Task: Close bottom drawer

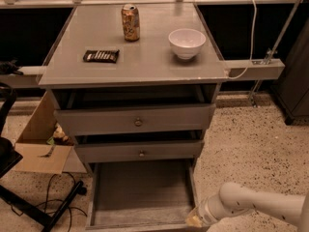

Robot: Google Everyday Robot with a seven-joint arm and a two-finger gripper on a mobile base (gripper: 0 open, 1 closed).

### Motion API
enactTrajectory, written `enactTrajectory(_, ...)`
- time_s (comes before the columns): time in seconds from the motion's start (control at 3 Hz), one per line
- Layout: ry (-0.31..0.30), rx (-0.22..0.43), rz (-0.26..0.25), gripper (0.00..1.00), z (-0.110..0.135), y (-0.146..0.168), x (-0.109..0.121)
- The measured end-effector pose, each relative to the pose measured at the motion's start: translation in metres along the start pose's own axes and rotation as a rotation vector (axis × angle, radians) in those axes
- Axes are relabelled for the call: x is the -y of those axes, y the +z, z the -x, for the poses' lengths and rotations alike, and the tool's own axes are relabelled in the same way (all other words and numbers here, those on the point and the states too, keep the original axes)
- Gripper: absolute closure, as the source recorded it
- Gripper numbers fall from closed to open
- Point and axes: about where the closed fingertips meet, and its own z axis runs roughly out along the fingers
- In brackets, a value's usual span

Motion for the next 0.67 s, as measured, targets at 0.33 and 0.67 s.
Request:
enactTrajectory(0.33,-0.001,-0.001,-0.001,0.88,0.0,-0.001,0.0)
enactTrajectory(0.67,0.022,-0.033,-0.007,1.0,-0.025,0.019,0.002)
